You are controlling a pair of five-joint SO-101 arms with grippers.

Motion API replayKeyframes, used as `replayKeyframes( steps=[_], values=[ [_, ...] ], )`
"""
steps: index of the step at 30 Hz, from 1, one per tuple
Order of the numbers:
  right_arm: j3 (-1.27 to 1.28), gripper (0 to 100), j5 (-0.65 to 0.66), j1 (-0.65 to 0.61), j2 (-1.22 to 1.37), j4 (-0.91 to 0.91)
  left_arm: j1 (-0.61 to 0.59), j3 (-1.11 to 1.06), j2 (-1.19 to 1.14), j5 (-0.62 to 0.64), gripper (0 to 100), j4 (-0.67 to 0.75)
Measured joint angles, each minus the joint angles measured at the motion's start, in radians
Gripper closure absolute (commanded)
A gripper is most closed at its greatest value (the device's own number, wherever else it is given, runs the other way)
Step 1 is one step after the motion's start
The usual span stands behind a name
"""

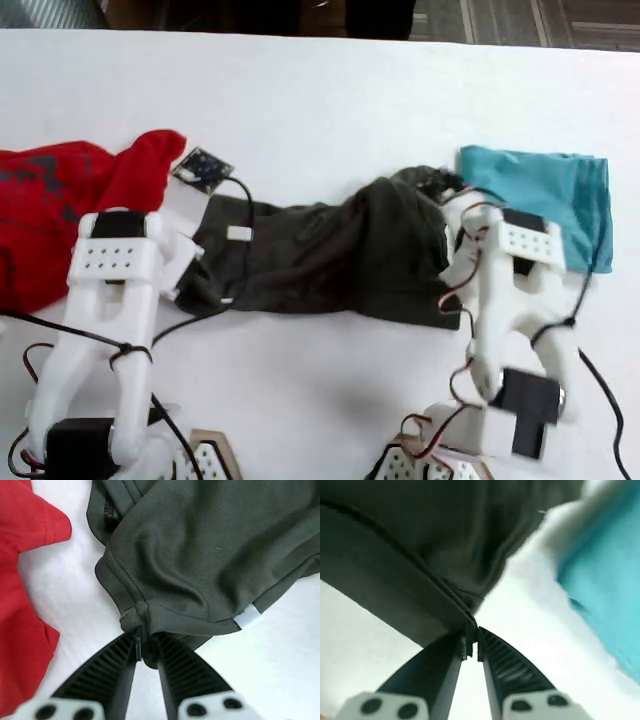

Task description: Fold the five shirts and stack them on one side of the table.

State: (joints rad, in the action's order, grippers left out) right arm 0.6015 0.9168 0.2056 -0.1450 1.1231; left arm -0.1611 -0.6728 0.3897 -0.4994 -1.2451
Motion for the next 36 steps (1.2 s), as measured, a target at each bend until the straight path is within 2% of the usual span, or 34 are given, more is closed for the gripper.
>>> replayKeyframes(
  steps=[9,13,17,20,24,29,33,36],
  values=[
    [0.089,97.8,-0.029,0.017,-0.293,-0.002,0.000,0.017,0.000,0.018,97,0.000],
    [0.163,97.8,-0.163,0.017,-0.385,-0.132,0.015,0.112,0.000,0.117,97,-0.005],
    [0.172,97.8,-0.281,-0.006,-0.440,-0.273,0.044,0.226,0.000,0.137,97,-0.057],
    [0.133,97.8,-0.348,-0.009,-0.463,-0.307,0.041,0.310,0.000,0.137,97,-0.103],
    [-0.015,97.8,-0.408,-0.008,-0.474,-0.305,0.046,0.399,0.000,0.137,97,-0.166],
    [-0.178,97.8,-0.419,-0.008,-0.476,-0.227,0.046,0.407,0.000,0.137,97,-0.187],
    [-0.133,97.3,-0.419,-0.008,-0.474,-0.157,0.046,0.381,0.000,0.137,97,-0.192],
    [-0.021,91.5,-0.419,-0.003,-0.436,-0.140,0.044,0.321,0.000,0.137,97,-0.180]
  ],
)
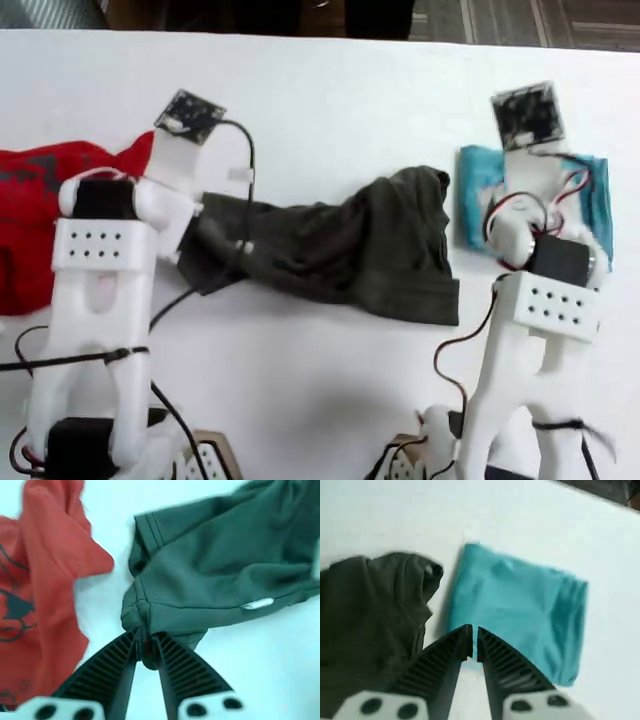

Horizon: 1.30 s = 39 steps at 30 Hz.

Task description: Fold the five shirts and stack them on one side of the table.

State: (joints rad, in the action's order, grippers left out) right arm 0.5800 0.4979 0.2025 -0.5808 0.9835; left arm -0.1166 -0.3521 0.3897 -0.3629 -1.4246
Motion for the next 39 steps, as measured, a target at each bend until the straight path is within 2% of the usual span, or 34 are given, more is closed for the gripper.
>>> replayKeyframes(
  steps=[5,13,22,31,34,37,39],
  values=[
    [0.144,80.5,0.044,-0.014,0.117,0.006,0.000,-0.054,0.000,0.000,97,0.034],
    [0.160,80.8,0.115,-0.043,0.339,0.005,0.000,-0.054,0.000,0.000,97,0.038],
    [0.160,80.8,0.117,-0.066,0.465,0.000,0.000,-0.054,0.000,0.000,97,0.071],
    [0.141,80.9,0.118,-0.071,0.562,-0.087,0.000,-0.054,0.000,0.000,97,0.075],
    [0.132,85.0,0.120,-0.071,0.565,-0.087,0.000,-0.054,0.000,0.000,97,0.075],
    [0.130,97.6,0.121,-0.072,0.565,-0.087,0.000,-0.054,0.000,0.000,97,0.075],
    [0.129,96.7,0.121,-0.074,0.568,-0.089,0.000,-0.054,0.000,0.000,97,0.075]
  ],
)
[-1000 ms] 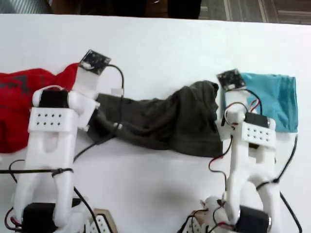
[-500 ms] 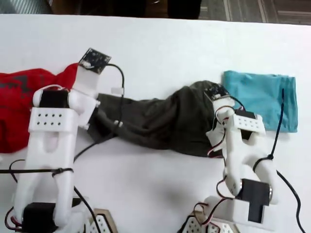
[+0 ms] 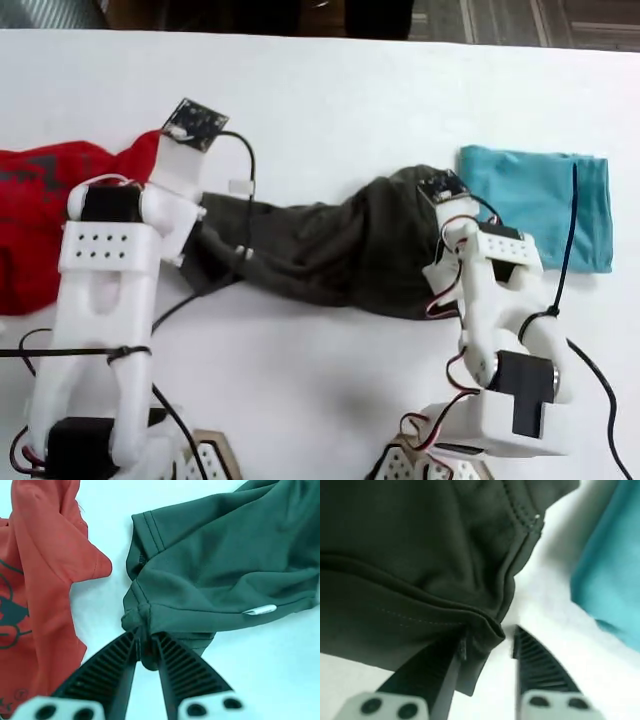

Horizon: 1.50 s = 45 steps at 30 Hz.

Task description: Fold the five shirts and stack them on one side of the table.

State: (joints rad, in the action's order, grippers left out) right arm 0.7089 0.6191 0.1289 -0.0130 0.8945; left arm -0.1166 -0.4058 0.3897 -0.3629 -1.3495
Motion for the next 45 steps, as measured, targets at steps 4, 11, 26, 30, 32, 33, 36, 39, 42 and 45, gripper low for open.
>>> replayKeyframes(
  steps=[4,11,26,30,32,33,36,39,42,45],
  values=[
    [-0.005,97.7,-0.003,0.000,0.000,0.000,0.000,0.000,0.000,0.000,97,0.000],
    [-0.006,97.8,-0.002,0.018,-0.078,0.017,0.000,0.000,0.000,0.000,97,0.000],
    [0.035,97.8,0.008,0.074,-0.563,0.092,0.094,-0.150,0.000,0.000,97,0.003],
    [0.178,97.8,0.072,0.081,-0.572,0.091,0.092,-0.275,0.000,-0.018,97,0.057],
    [0.245,97.8,0.092,0.101,-0.572,0.089,0.092,-0.345,0.000,-0.066,97,0.086],
    [0.275,97.8,0.110,0.110,-0.572,0.083,0.092,-0.377,0.000,-0.087,97,0.098],
    [0.342,97.3,0.158,0.141,-0.572,0.061,0.092,-0.450,0.000,-0.126,97,0.129],
    [0.370,91.0,0.170,0.149,-0.572,0.051,0.092,-0.466,0.000,-0.135,97,0.146],
    [0.370,81.3,0.173,0.149,-0.574,0.051,0.092,-0.466,0.000,-0.135,97,0.147],
    [0.370,79.1,0.173,0.149,-0.574,0.048,0.092,-0.466,0.000,-0.135,97,0.147]
  ],
)
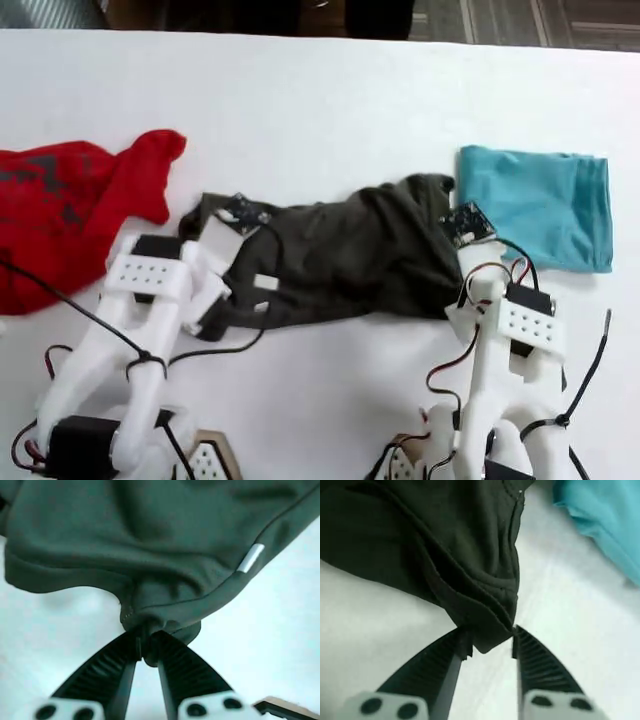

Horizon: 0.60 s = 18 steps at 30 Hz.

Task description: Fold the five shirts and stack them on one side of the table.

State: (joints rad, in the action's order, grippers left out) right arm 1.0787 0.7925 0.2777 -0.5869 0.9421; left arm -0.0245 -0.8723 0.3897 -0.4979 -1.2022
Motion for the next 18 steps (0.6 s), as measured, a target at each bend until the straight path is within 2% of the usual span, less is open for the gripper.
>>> replayKeyframes(
  steps=[8,11,16,18],
  values=[
    [0.000,80.6,-0.018,-0.005,0.000,-0.041,-0.002,0.000,0.000,0.000,97,0.000],
    [0.000,81.0,-0.028,-0.034,0.000,-0.072,0.002,0.000,0.000,0.000,97,0.000],
    [0.000,87.9,-0.028,-0.103,0.000,-0.094,0.005,0.000,0.000,0.000,97,0.000],
    [0.000,87.1,-0.028,-0.118,0.000,-0.094,0.005,0.000,0.000,0.000,97,0.000]
  ],
)
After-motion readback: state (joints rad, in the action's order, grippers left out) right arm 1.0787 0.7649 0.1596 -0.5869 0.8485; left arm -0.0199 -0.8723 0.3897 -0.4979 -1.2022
